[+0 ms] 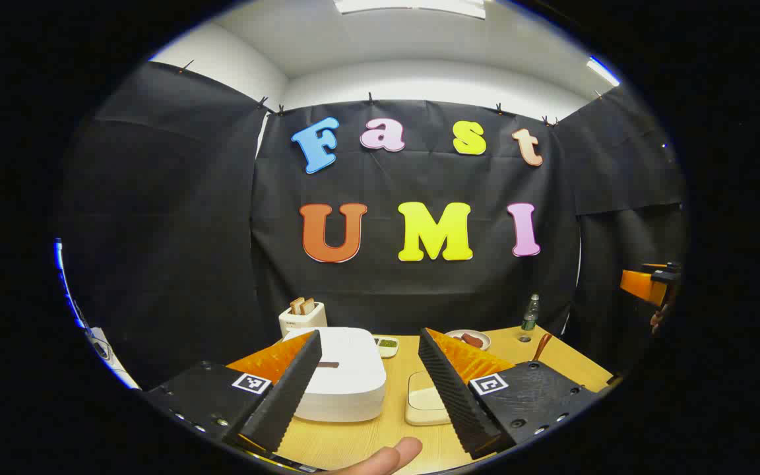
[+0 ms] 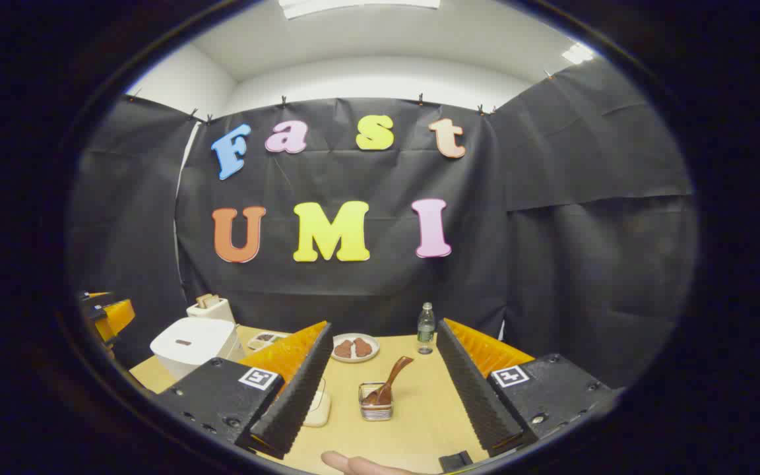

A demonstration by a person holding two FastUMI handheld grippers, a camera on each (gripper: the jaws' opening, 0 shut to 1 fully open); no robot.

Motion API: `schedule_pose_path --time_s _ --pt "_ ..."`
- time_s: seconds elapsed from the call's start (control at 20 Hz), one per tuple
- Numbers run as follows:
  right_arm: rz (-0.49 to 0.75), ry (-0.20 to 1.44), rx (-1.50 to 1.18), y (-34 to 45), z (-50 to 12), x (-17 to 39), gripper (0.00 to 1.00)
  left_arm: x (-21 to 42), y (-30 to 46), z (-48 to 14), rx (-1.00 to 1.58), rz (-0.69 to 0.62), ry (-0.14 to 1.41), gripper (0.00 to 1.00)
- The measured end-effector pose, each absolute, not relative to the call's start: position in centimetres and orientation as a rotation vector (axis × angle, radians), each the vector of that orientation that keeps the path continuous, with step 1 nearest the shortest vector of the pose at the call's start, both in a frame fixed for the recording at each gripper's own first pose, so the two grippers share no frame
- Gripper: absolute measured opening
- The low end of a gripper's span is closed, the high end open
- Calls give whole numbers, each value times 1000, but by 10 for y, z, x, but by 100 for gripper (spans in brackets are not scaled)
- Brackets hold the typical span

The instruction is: Close the left gripper, press the button to open the rice cooker; take a wooden spoon from the chopstick holder with the right hand, scoop a spoonful of rice and pour it into the rice cooker, then put the wooden spoon back into the chopstick holder.

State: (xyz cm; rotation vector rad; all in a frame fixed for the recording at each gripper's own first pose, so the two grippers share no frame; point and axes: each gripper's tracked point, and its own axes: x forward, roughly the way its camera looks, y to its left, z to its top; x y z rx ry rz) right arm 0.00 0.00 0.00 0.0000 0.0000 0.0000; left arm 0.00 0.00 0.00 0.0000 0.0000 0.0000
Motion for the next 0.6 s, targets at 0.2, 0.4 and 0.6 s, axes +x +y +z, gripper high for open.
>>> schedule_pose_path --time_s 0.2,0.4,0.6 --pt "-9 -8 -4 -8 -2 2 100 1 8 -3 -18 22 -4 94" --pt "-10 -3 11 -14 -10 4 98 3 18 -1 -25 47 -9 94" --pt "-9 -2 20 -23 -17 10 100 5 22 2 -24 52 -18 94"
